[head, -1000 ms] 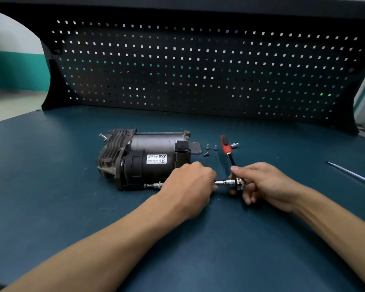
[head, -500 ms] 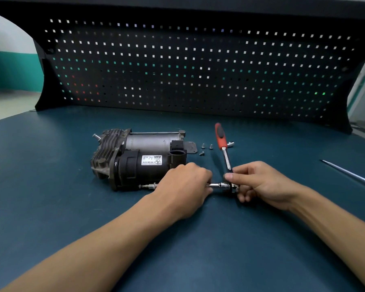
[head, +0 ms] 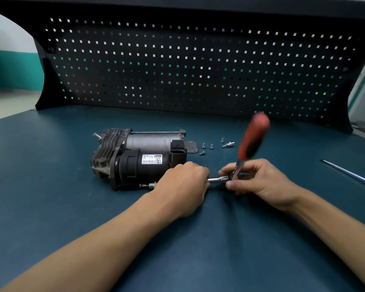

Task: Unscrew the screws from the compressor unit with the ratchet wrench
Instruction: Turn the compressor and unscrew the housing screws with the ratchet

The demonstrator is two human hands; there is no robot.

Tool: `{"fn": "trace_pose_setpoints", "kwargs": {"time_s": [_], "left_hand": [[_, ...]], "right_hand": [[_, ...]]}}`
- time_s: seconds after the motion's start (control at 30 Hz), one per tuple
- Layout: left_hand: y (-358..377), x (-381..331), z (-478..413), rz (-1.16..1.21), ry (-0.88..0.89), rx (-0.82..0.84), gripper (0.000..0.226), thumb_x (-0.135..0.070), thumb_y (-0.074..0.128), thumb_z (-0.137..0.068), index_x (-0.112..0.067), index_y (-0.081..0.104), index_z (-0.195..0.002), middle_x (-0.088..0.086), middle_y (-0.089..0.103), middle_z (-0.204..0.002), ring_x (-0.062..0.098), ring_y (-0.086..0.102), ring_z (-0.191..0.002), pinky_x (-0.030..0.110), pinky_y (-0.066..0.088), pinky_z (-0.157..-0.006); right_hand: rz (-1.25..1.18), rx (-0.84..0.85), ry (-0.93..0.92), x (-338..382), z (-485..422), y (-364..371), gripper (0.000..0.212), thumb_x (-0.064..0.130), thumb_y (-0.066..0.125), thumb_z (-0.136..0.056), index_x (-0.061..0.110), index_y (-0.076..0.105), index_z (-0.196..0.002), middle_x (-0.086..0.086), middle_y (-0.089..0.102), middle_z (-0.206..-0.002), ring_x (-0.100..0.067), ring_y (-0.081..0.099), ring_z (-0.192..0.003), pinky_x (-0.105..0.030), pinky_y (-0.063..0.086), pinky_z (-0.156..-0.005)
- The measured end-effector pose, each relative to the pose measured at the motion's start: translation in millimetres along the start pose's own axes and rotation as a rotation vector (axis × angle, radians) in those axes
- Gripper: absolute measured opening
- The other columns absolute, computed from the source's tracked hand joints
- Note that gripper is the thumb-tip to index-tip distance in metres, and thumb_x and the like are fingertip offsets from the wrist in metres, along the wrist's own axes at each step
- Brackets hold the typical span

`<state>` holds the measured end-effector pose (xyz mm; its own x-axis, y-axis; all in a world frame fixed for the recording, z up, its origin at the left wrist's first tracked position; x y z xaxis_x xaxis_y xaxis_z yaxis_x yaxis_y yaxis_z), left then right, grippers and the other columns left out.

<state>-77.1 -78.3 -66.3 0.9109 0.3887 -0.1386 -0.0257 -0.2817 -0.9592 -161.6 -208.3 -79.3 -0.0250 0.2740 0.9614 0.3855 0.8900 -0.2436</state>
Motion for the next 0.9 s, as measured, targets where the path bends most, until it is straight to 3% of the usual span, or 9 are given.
{"fn": "trace_pose_setpoints", "kwargs": {"time_s": [0.13, 0.27, 0.43, 0.57, 0.7, 0.77, 0.9], "left_hand": [[2, 1, 0, 0.000, -0.015, 0.015, 0.022, -0.035, 0.047, -0.101, -0.018, 0.059, -0.106, 0.009, 0.060, -0.108, 0.034, 0.057, -0.099, 0.040, 0.044, -0.075], [2, 1, 0, -0.006, -0.019, 0.021, 0.023, -0.037, 0.048, -0.102, -0.017, 0.060, -0.105, 0.011, 0.059, -0.106, 0.035, 0.057, -0.097, 0.039, 0.040, -0.071], [-2, 1, 0, 0.038, -0.039, -0.030, 0.023, -0.036, 0.053, -0.100, -0.017, 0.065, -0.107, 0.011, 0.059, -0.100, 0.035, 0.057, -0.094, 0.037, 0.039, -0.068], [-6, 2, 1, 0.024, -0.045, -0.058, 0.023, -0.037, 0.054, -0.099, -0.018, 0.066, -0.106, 0.010, 0.057, -0.095, 0.034, 0.056, -0.092, 0.037, 0.037, -0.067], [-8, 1, 1, 0.020, -0.042, -0.069, 0.022, -0.037, 0.056, -0.098, -0.019, 0.066, -0.105, 0.008, 0.056, -0.092, 0.034, 0.056, -0.092, 0.036, 0.036, -0.067], [-11, 0, 1, 0.026, -0.041, -0.075, 0.022, -0.037, 0.057, -0.097, -0.020, 0.067, -0.107, 0.009, 0.060, -0.098, 0.033, 0.057, -0.094, 0.036, 0.038, -0.069], [-13, 1, 0, 0.039, -0.036, -0.087, 0.021, -0.037, 0.061, -0.095, -0.020, 0.068, -0.106, 0.009, 0.063, -0.099, 0.034, 0.058, -0.095, 0.040, 0.047, -0.074]], "right_hand": [[0.160, 0.057, -0.090, 8, 2, 7, 0.034, 0.020, 0.080, -0.066, 0.015, 0.078, -0.100, 0.009, 0.076, -0.109, -0.003, 0.068, -0.105, -0.013, 0.051, -0.087], [0.044, 0.028, -0.029, 0, 1, 5, 0.037, 0.019, 0.078, -0.068, 0.011, 0.076, -0.105, -0.011, 0.076, -0.098, -0.015, 0.071, -0.081, -0.021, 0.056, -0.068], [-0.061, -0.023, 0.053, -6, -3, 7, 0.045, 0.029, 0.077, -0.067, 0.010, 0.071, -0.108, -0.004, 0.076, -0.108, -0.019, 0.069, -0.064, -0.021, 0.051, -0.052], [-0.163, -0.094, 0.159, -12, -7, 8, 0.048, 0.040, 0.073, -0.071, 0.007, 0.067, -0.105, -0.009, 0.076, -0.092, -0.019, 0.061, -0.047, -0.021, 0.046, -0.040], [-0.147, -0.100, 0.224, -17, -8, 7, 0.041, 0.045, 0.064, -0.085, 0.005, 0.063, -0.096, -0.004, 0.065, -0.067, -0.018, 0.055, -0.042, -0.020, 0.041, -0.036], [-0.134, -0.077, 0.243, -17, -8, 7, 0.035, 0.041, 0.056, -0.097, 0.007, 0.062, -0.092, -0.012, 0.072, -0.073, -0.016, 0.053, -0.041, -0.020, 0.039, -0.037], [-0.112, -0.034, 0.249, -17, -9, 6, 0.033, 0.038, 0.053, -0.100, 0.007, 0.062, -0.092, -0.024, 0.073, -0.085, -0.016, 0.051, -0.040, -0.020, 0.038, -0.037]]}}
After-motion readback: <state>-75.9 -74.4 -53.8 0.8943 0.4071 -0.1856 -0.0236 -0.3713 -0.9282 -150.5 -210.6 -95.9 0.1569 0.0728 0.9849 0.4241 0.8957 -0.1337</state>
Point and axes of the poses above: each hand's wrist, its own z-axis away from the middle knuckle, its own y-axis out of the palm, x = y × z, the point moved 8 cm from there along -z, towards the middle knuckle
